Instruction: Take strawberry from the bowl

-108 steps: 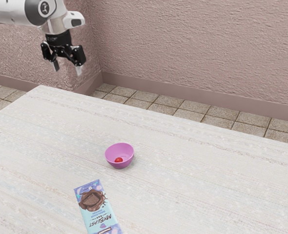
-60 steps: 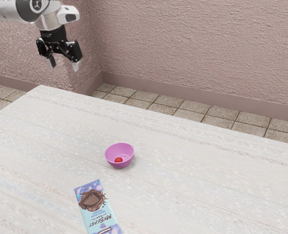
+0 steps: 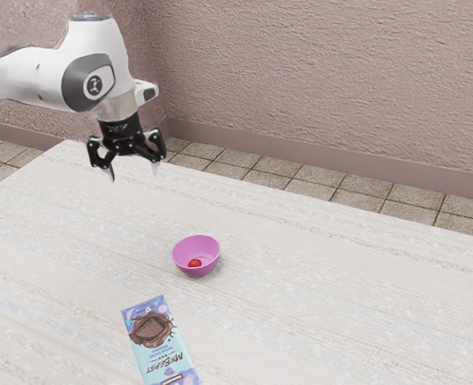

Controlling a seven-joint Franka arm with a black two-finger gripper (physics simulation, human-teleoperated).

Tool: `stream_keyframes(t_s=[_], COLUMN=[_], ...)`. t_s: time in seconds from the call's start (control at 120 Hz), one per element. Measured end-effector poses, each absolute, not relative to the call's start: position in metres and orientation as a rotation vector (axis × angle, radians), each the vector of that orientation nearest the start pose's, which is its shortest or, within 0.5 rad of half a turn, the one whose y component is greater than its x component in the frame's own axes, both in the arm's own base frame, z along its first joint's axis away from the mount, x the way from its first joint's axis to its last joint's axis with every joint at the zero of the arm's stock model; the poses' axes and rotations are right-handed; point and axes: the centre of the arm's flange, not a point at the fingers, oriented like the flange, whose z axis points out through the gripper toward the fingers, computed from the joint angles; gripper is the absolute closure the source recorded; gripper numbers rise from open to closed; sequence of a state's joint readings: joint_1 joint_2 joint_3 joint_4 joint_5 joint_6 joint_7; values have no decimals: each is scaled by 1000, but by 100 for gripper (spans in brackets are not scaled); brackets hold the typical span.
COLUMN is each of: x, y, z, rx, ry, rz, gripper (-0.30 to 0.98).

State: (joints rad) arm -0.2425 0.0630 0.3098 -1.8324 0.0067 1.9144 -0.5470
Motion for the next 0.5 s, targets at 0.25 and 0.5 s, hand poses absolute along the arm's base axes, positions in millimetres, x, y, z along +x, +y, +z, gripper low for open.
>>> stream_keyframes(t_s=[0.25,0.5], x=[592,619], y=[35,22], z=[431,388], rx=[-2844,-2752], ry=[-1260,-1467], rz=[-67,-88], gripper=[2,2])
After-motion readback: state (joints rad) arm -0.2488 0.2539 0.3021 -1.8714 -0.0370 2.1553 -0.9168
